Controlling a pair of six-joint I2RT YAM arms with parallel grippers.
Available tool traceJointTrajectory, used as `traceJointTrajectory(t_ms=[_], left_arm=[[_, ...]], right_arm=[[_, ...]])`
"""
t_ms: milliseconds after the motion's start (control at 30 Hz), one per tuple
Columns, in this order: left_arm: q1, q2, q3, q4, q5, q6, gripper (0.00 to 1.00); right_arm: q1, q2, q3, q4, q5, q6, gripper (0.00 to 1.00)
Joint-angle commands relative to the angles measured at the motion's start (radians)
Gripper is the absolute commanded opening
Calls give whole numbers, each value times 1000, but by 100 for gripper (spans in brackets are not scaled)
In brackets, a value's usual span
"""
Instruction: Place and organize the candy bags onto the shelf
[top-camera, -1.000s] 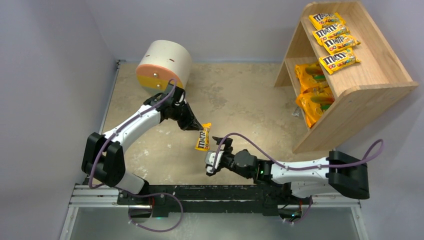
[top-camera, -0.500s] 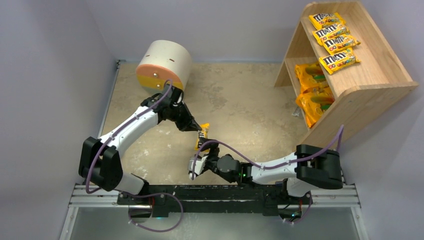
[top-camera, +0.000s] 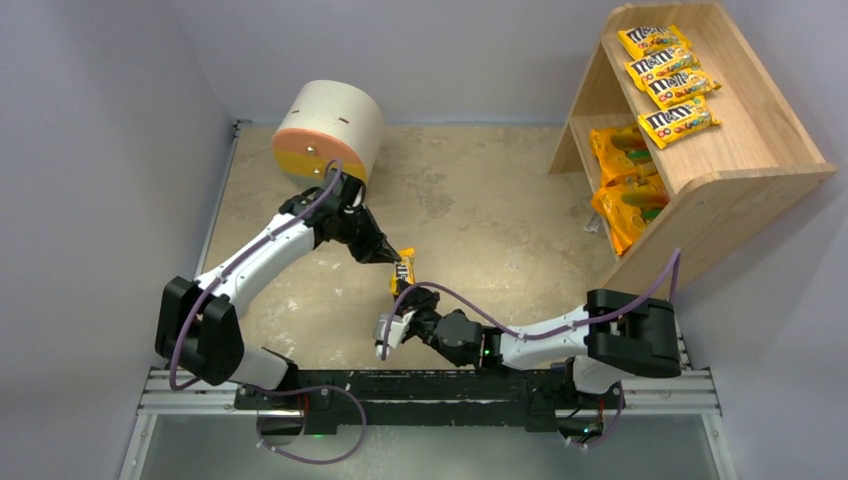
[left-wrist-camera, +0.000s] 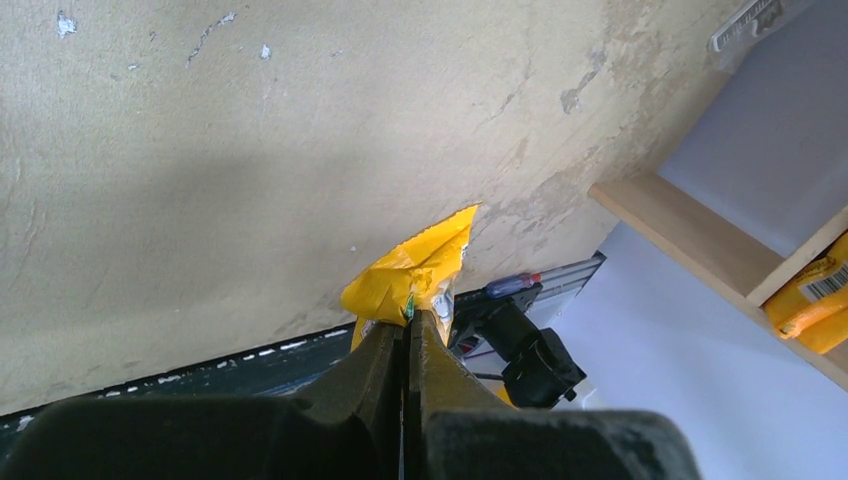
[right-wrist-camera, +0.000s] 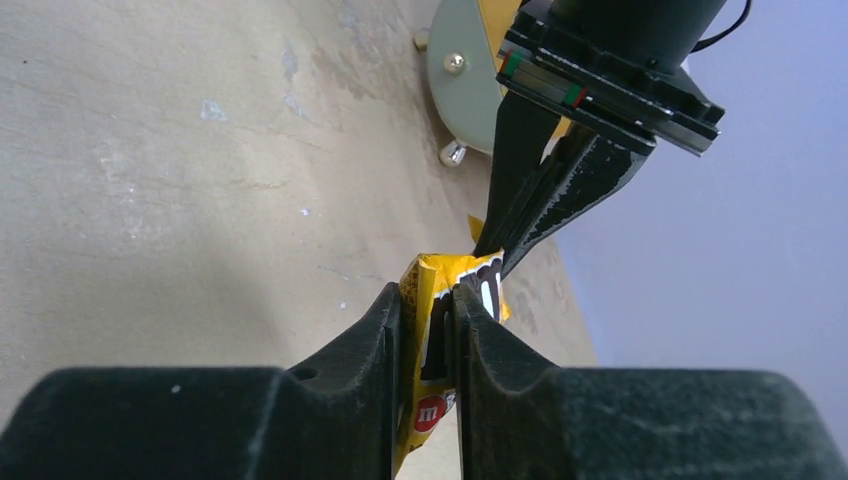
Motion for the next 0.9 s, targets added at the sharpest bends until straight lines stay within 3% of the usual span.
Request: traceJointTrajectory(t_ms=[0,100,133,200,433,567,667,800,867], left_arm=[[4,-46,4,27,-22,13,8],[6,-61,17,37,-64,42,60],[10,-65,21,36,-85,51,72],[22,-74,28,40,-120,76,82],[61,-82,32,58,-138,212,86],[61,-123,-32,262,48,349,84],[62,-215,-133,434,214,451,84],[62,-413,-265,553,129,554,92],[61,-518,-350,669,129,589,99]], right_arm=[[10,-33,38,-44,14,63,19],[11,-96,41,-135,-8,123,12],[11,-125,43,-172,-17,149,12],[11,-191,51,-261,-40,224,12],[10,-423,117,-625,-98,498,9],[8,-501,182,-778,-128,631,9],[5,-542,234,-862,-142,752,6],[-58,-574,327,-1046,-161,972,5],[-151,-576,369,-1140,-271,1101,3]])
